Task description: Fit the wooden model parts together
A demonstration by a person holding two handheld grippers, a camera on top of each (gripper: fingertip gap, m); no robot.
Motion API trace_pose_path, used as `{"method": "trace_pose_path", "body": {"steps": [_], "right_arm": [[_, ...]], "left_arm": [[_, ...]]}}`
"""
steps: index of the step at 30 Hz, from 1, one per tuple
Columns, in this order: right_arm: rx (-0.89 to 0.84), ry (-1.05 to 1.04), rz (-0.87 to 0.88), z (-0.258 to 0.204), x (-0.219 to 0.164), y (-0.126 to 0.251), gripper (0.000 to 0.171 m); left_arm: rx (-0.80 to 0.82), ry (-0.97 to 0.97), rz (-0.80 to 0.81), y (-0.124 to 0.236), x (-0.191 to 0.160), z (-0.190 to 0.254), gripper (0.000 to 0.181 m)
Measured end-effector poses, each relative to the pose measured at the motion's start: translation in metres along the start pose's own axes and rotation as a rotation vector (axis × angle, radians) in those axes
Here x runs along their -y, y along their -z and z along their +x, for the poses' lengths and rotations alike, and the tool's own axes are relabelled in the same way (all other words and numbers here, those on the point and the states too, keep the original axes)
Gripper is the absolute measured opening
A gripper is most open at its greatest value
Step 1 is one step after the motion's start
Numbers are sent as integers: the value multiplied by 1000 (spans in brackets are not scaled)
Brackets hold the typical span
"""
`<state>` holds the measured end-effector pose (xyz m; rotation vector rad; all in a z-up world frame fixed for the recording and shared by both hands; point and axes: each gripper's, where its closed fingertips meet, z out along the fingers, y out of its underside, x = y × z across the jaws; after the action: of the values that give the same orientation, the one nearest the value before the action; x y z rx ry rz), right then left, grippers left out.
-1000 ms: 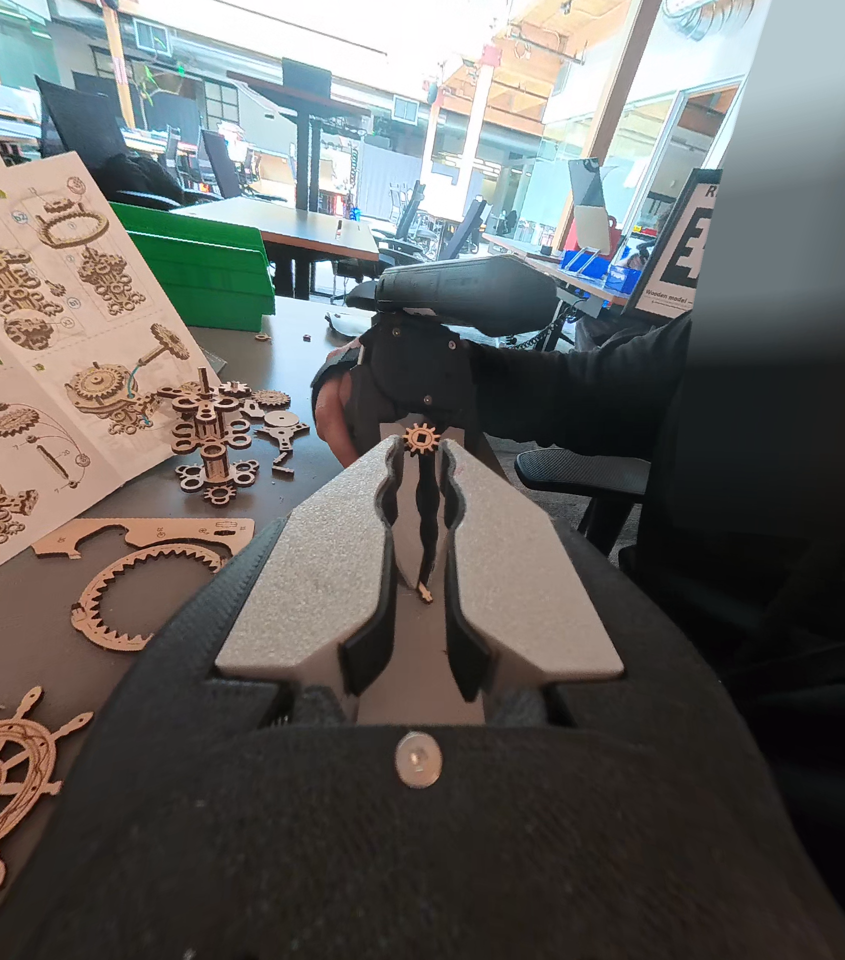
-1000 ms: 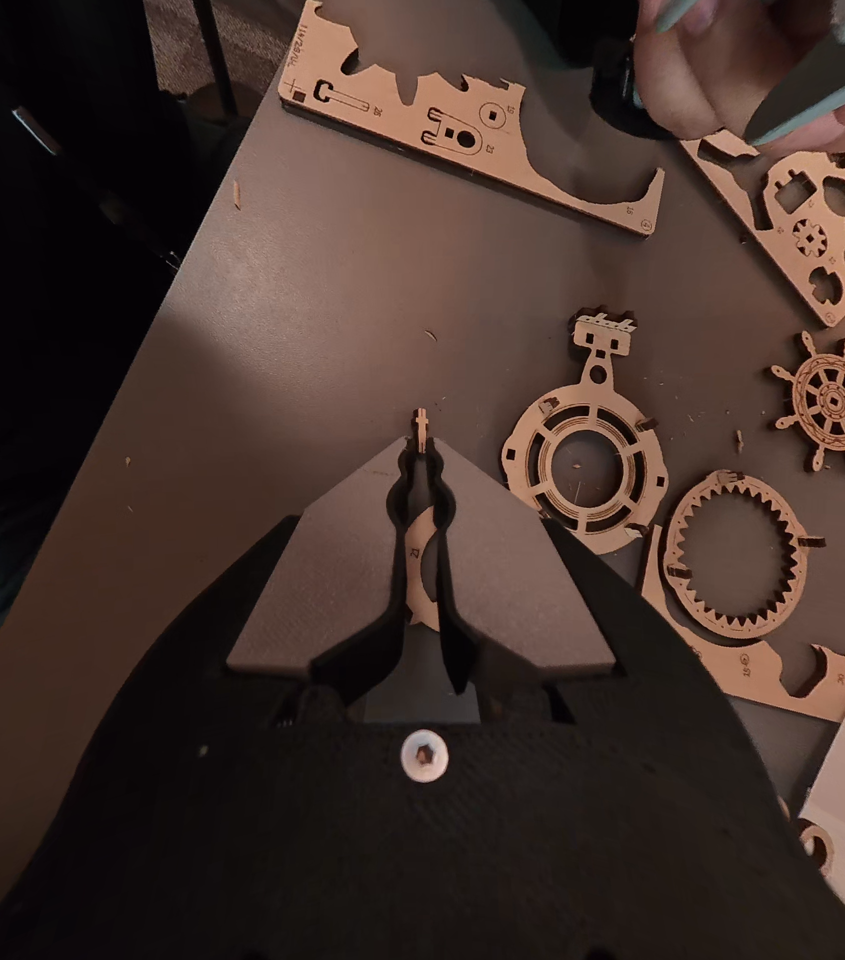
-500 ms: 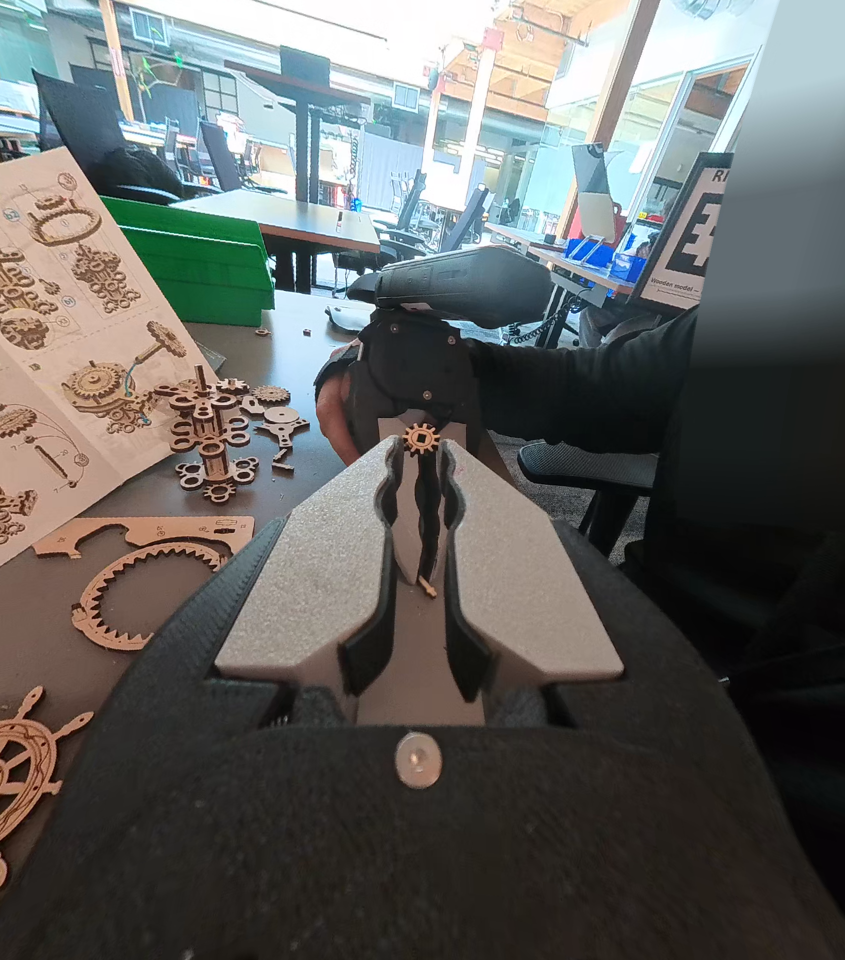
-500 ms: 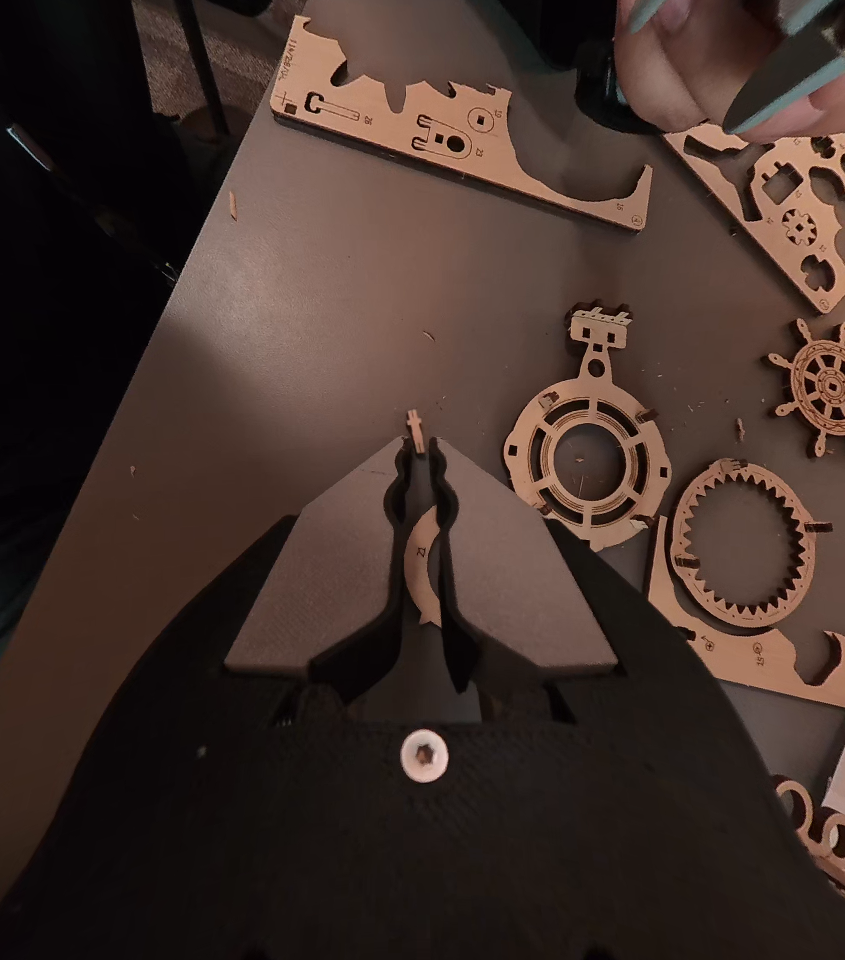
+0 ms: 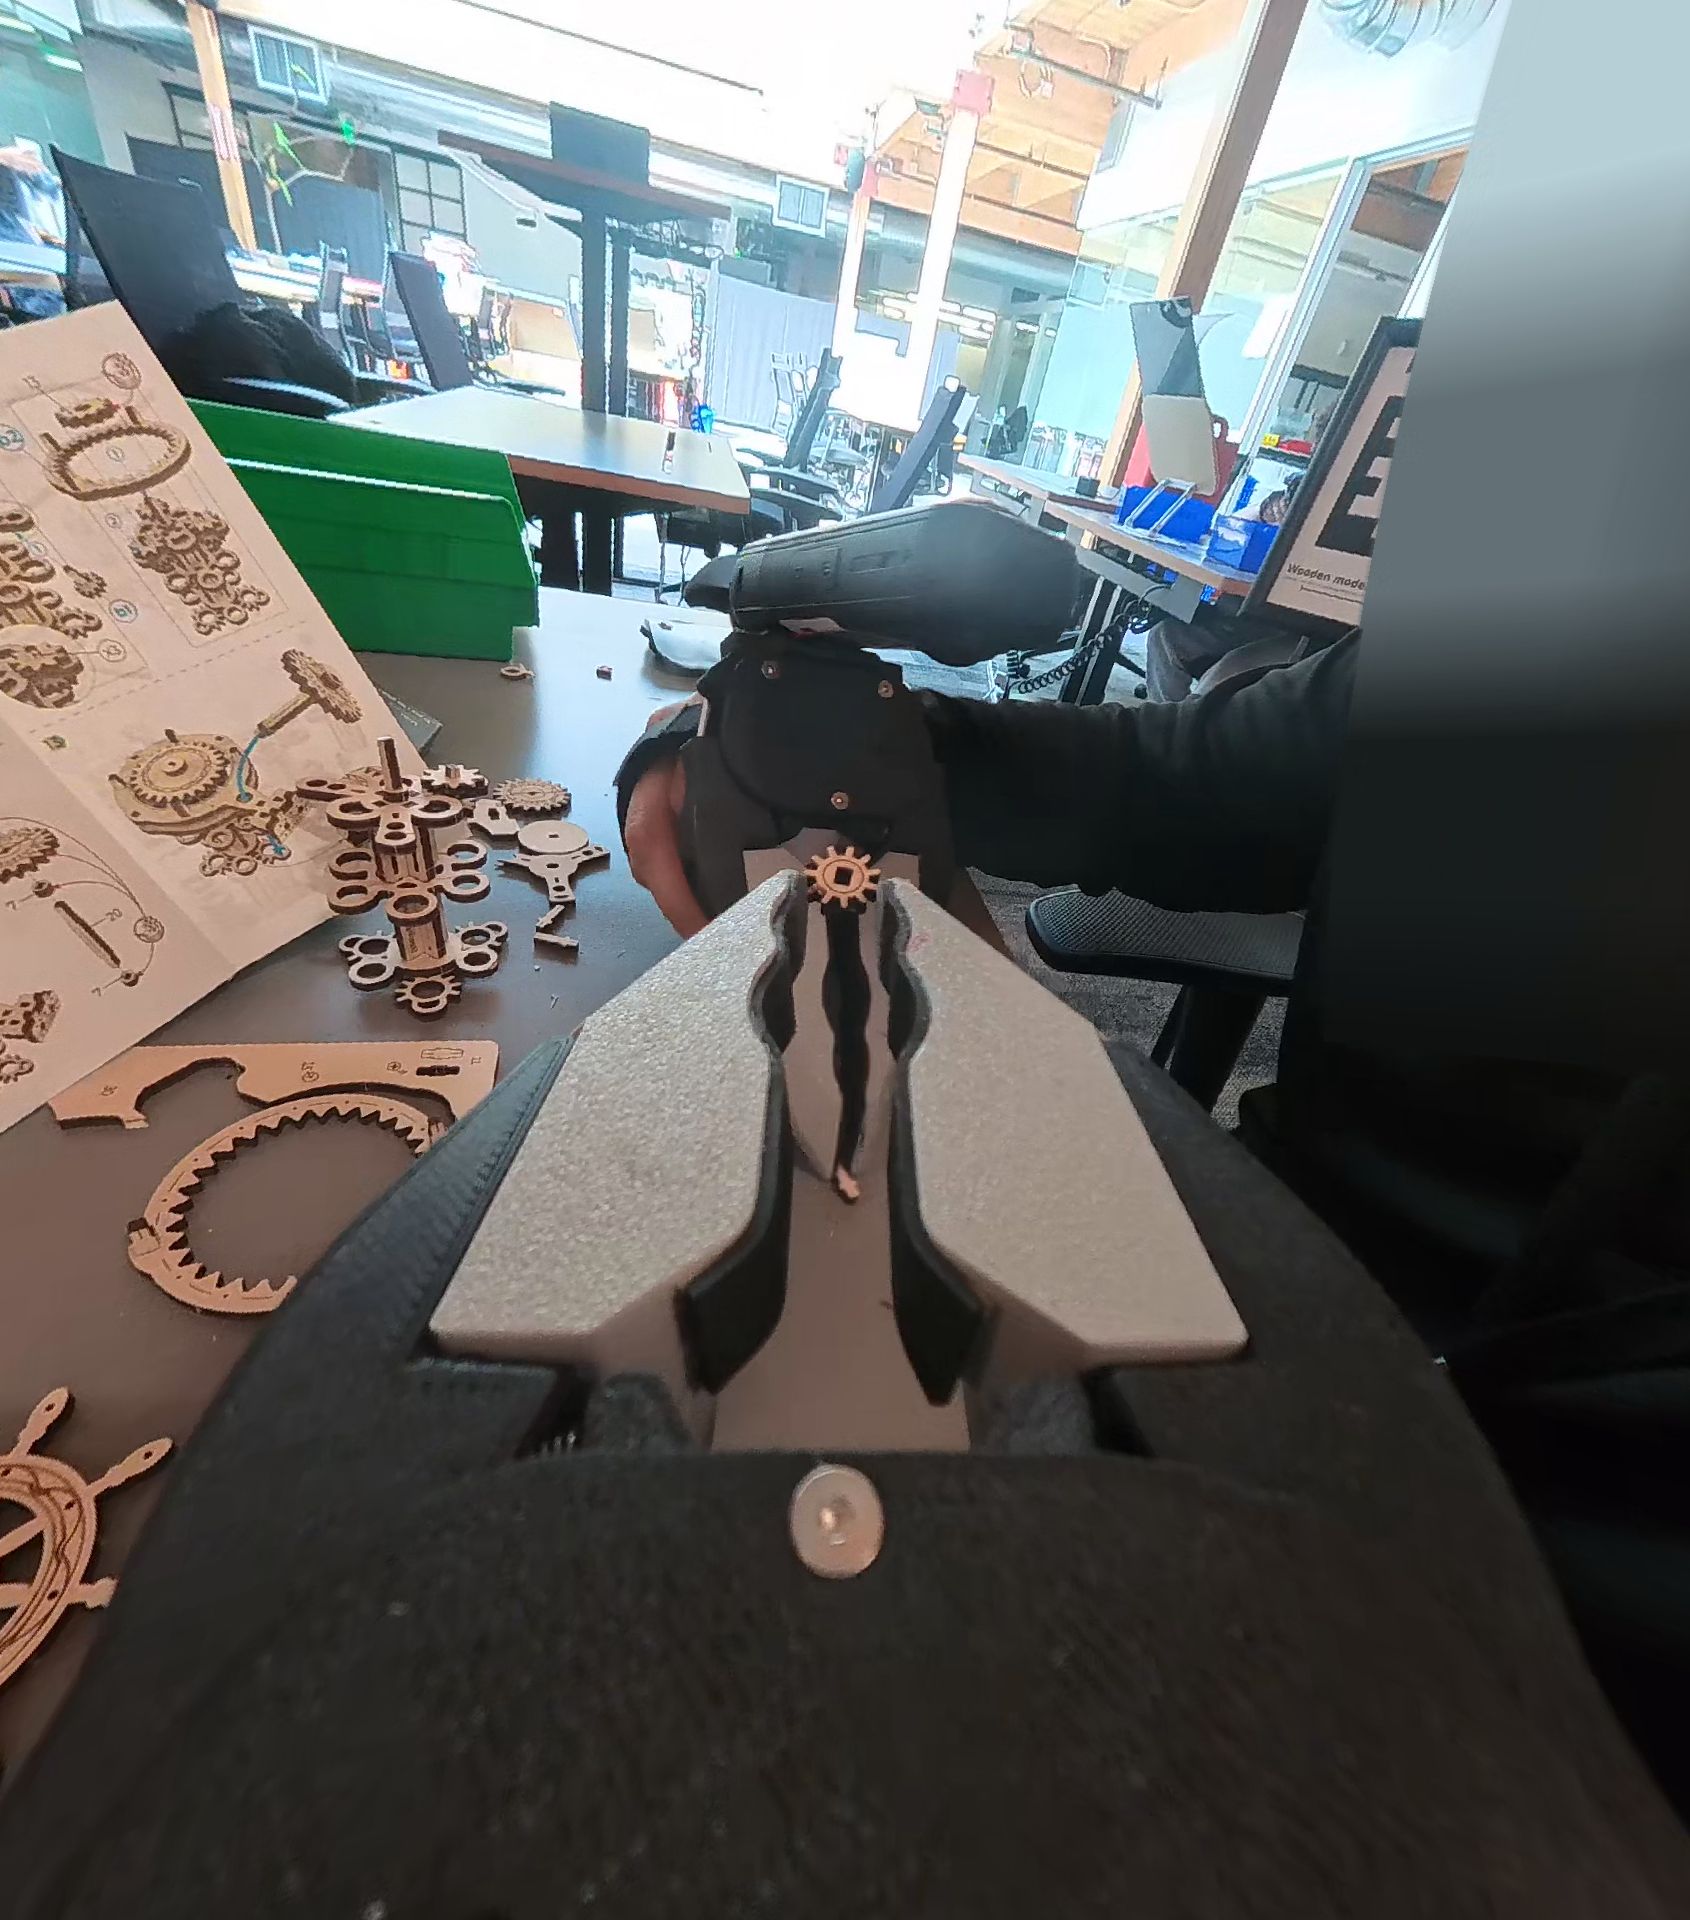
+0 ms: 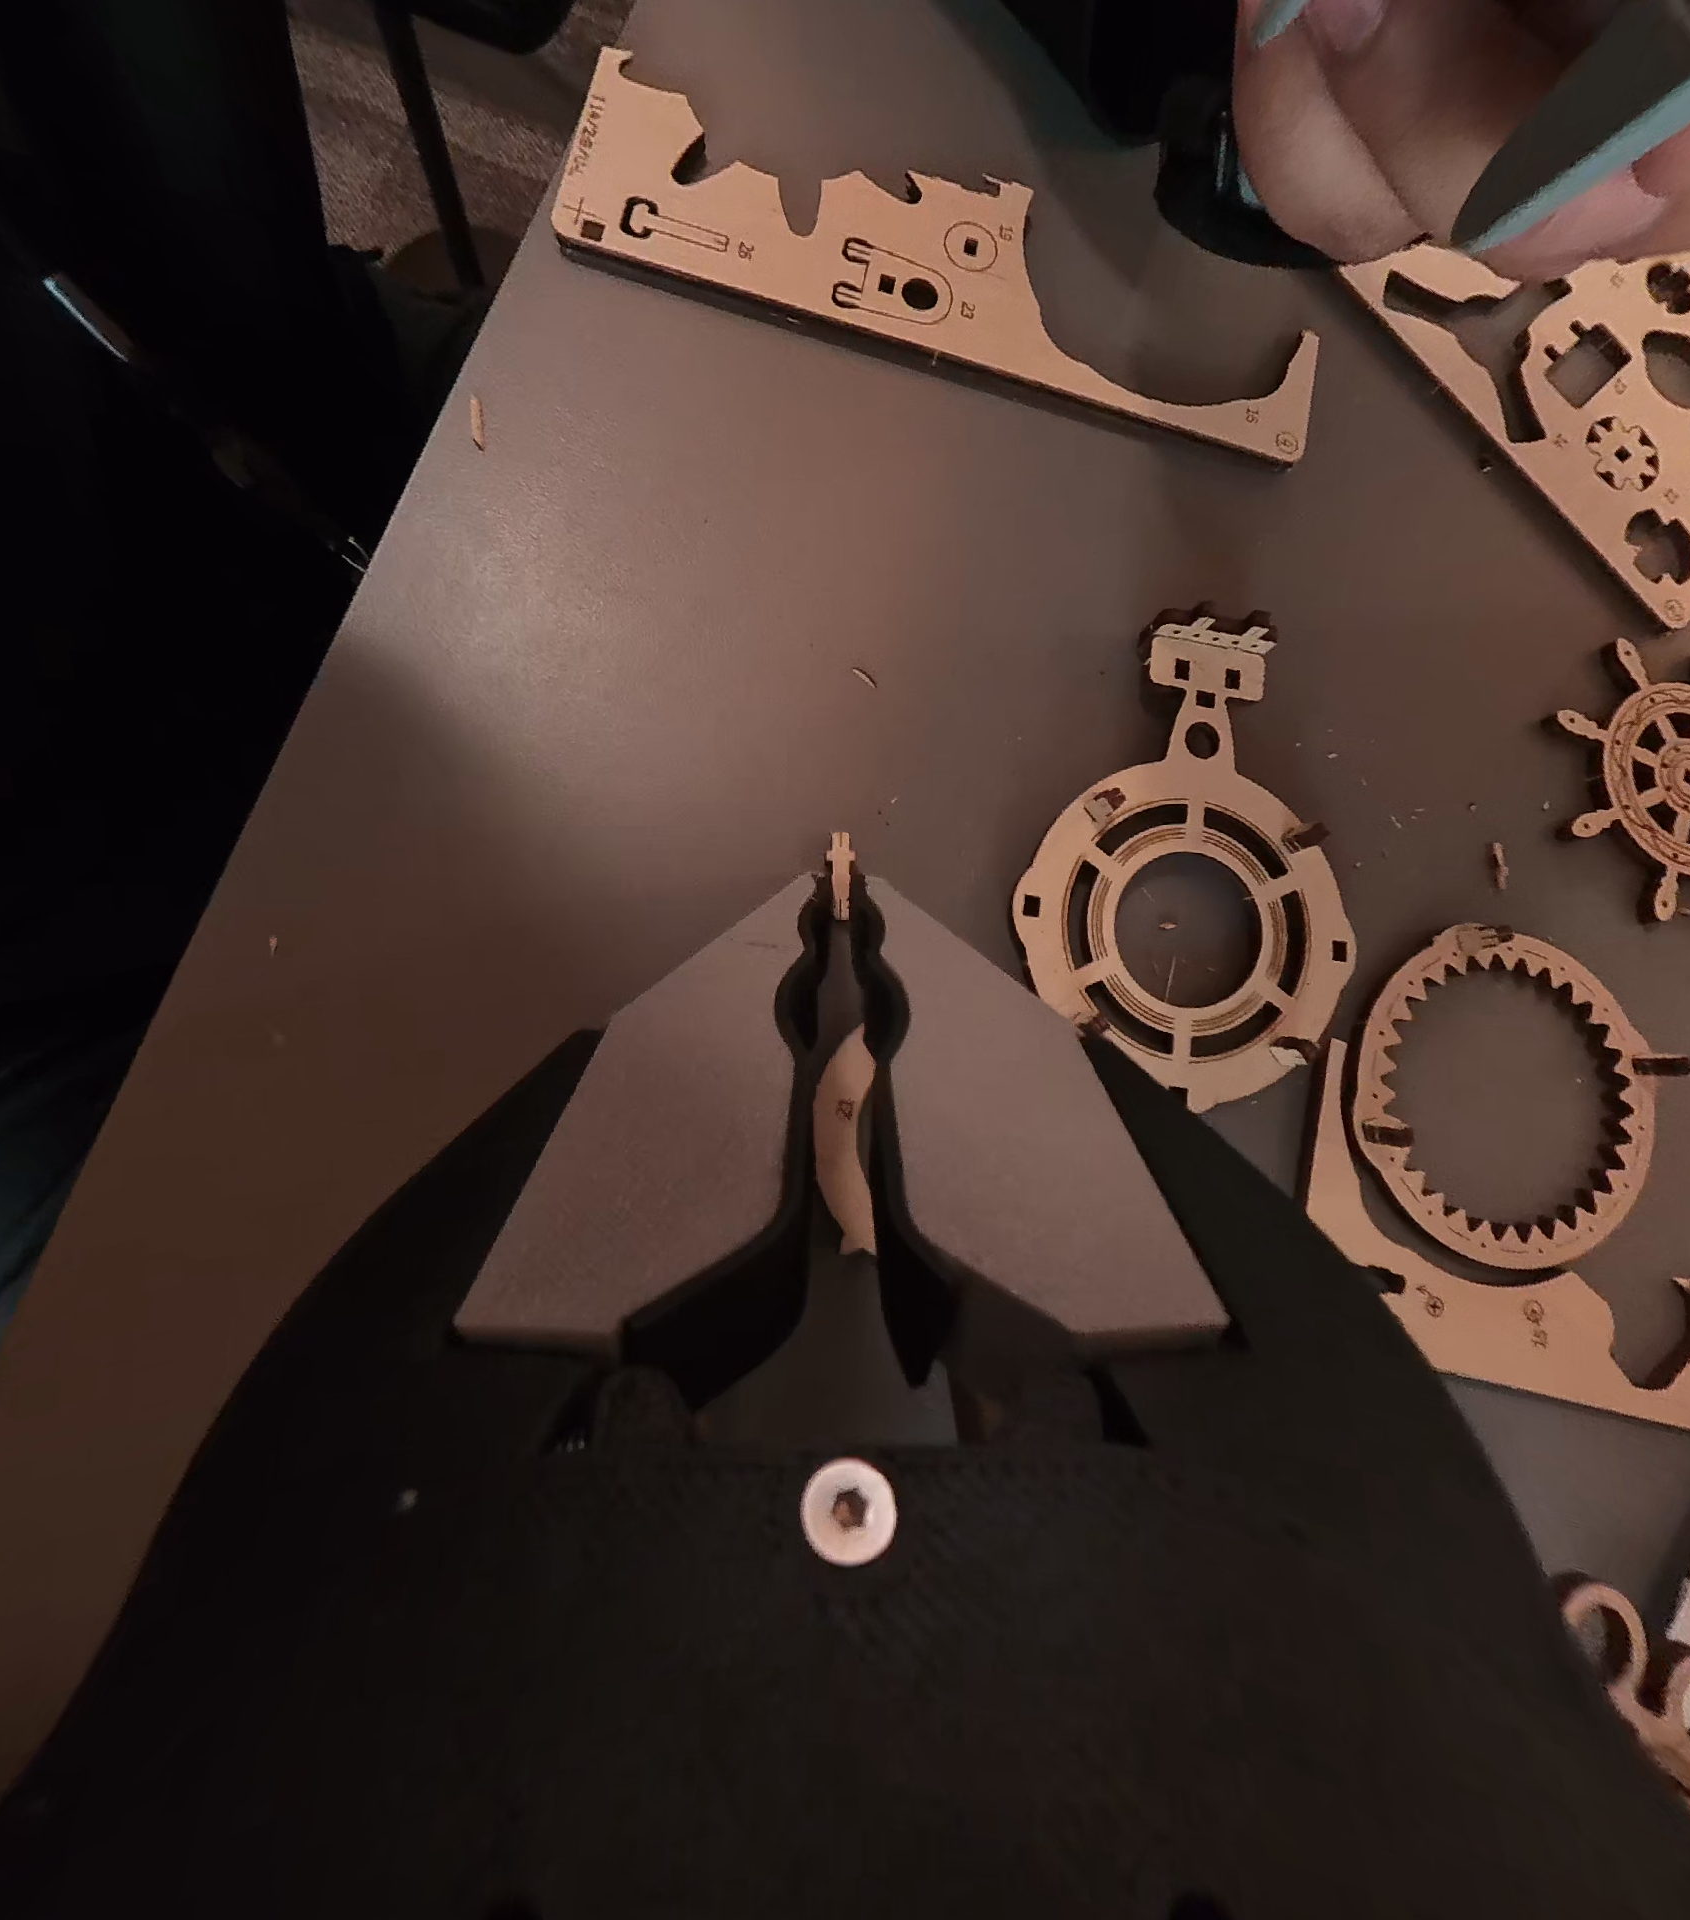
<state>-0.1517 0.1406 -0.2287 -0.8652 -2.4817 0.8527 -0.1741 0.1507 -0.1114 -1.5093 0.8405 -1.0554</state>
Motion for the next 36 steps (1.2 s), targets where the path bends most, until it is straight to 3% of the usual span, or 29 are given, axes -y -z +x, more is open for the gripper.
{"method": "trace_pose_path", "body": {"steps": [5,10,14,24,36], "right_arm": [[-204,7,130,24,24,28,0],[-583,74,389,45,78,89,0],[-748,133,425,51,96,107,0],[-725,212,589,39,132,114,0],[-597,208,717,30,140,112,0]], "left_arm": [[-6,-25,78,2,16,6,10],[29,-137,171,4,31,15,10],[65,-240,239,7,45,24,10],[111,-354,325,17,61,36,9],[68,-428,302,17,56,44,10]]}}
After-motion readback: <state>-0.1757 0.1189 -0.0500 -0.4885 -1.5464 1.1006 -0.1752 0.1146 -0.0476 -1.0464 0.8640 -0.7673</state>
